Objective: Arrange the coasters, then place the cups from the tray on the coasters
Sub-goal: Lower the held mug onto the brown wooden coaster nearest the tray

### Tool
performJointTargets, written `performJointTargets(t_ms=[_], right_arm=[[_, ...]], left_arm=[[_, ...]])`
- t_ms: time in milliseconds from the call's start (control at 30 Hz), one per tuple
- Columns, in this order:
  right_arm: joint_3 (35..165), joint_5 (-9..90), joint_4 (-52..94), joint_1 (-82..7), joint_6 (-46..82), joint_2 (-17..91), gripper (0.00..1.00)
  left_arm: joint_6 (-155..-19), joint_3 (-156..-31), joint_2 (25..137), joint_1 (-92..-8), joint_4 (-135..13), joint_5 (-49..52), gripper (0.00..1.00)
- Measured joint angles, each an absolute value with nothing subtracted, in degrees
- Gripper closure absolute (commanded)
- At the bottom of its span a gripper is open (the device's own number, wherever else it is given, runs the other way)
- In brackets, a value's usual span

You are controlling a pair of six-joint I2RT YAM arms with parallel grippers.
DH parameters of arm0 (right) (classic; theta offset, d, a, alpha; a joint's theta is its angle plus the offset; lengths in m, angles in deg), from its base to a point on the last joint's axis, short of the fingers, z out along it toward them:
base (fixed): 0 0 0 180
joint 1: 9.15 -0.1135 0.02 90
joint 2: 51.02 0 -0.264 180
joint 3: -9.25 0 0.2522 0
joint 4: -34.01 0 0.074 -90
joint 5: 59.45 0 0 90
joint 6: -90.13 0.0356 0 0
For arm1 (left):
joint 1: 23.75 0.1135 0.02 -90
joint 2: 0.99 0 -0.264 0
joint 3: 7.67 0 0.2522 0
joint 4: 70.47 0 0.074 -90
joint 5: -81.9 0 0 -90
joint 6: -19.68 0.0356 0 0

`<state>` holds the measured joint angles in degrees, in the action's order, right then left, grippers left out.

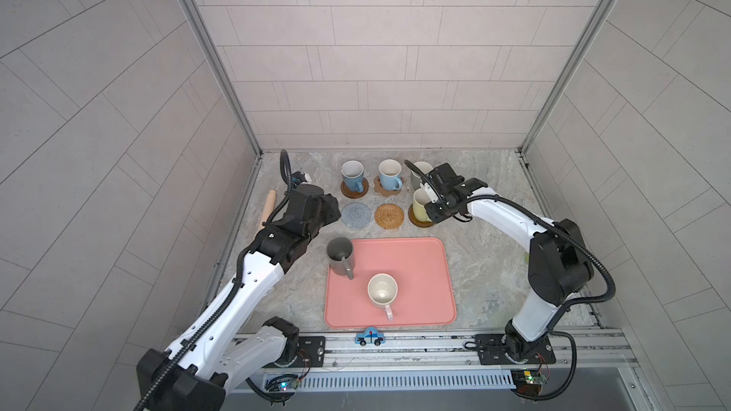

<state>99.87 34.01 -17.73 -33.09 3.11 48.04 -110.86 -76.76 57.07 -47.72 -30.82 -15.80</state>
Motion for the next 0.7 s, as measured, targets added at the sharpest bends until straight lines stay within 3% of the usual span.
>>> performJointTargets(t_ms=[700], right_arm=[[99.2,33.7,-17.7,-32.7,1.1,48.0,0.86]], left_arm=[[-110.9,-76.6,56.4,-47.7,-30.3,-16.1,0.45]])
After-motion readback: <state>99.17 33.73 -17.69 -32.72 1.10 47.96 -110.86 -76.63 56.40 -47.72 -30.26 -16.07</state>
